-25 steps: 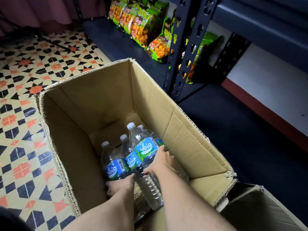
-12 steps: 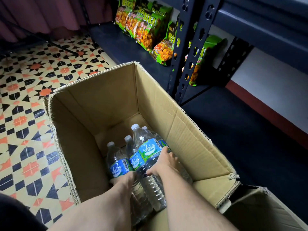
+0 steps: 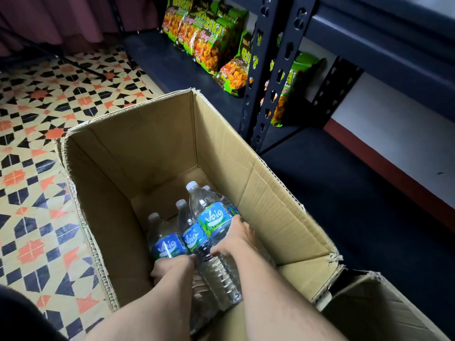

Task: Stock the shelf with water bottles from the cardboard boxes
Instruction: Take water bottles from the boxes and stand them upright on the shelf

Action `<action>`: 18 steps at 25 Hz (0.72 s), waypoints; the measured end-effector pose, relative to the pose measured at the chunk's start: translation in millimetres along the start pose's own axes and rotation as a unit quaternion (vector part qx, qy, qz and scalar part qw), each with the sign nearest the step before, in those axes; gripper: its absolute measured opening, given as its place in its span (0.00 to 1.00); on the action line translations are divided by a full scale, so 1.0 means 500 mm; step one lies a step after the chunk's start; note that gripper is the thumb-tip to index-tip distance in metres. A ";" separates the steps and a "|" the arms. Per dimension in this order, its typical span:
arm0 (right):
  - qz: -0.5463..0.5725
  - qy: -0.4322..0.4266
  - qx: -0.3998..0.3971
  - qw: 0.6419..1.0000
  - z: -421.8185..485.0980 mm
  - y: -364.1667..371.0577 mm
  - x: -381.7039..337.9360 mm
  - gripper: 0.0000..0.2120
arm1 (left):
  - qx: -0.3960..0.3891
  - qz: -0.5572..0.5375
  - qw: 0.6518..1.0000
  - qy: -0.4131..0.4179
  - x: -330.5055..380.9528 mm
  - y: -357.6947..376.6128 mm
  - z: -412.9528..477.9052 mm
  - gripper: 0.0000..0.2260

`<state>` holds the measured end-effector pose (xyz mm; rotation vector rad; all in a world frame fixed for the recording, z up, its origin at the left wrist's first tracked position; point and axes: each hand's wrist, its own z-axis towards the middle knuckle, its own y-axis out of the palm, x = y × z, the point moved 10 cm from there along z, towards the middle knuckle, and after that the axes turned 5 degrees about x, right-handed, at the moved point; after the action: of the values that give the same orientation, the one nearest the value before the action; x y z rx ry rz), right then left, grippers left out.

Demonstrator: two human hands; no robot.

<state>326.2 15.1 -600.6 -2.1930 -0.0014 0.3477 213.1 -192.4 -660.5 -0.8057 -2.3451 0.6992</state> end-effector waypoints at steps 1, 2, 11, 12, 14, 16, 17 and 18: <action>0.004 0.000 0.004 1.000 -0.002 -0.007 -0.001 0.49 | 0.006 -0.008 1.000 -0.013 -0.004 -0.003 -0.009 0.33; 0.005 -0.001 0.007 1.000 -0.004 -0.016 -0.003 0.48 | 0.012 -0.015 1.000 -0.020 -0.002 -0.010 -0.022 0.34; 0.025 -0.092 0.123 0.988 -0.126 -0.241 -0.077 0.37 | 0.021 -0.105 0.990 0.092 0.126 -0.087 -0.199 0.39; 0.057 -0.102 0.132 0.984 -0.153 -0.266 -0.079 0.37 | 0.024 -0.103 0.986 0.131 0.146 -0.112 -0.231 0.38; 0.107 -0.116 0.162 0.974 -0.213 -0.321 -0.073 0.39 | 0.032 -0.115 0.969 0.218 0.184 -0.172 -0.298 0.36; 0.146 -0.129 0.214 0.957 -0.281 -0.385 -0.056 0.38 | 0.037 -0.141 0.939 0.312 0.222 -0.234 -0.355 0.39; 0.168 -0.130 0.235 0.948 -0.316 -0.414 -0.043 0.38 | 0.027 -0.151 0.921 0.358 0.238 -0.259 -0.382 0.39; 0.192 -0.132 0.255 0.938 -0.349 -0.438 -0.030 0.38 | 0.010 -0.162 0.903 0.398 0.251 -0.281 -0.410 0.39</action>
<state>382.2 8.7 -325.7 -1.6090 0.3364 0.7697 208.7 -145.2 -386.0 -0.5244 -1.6494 0.1809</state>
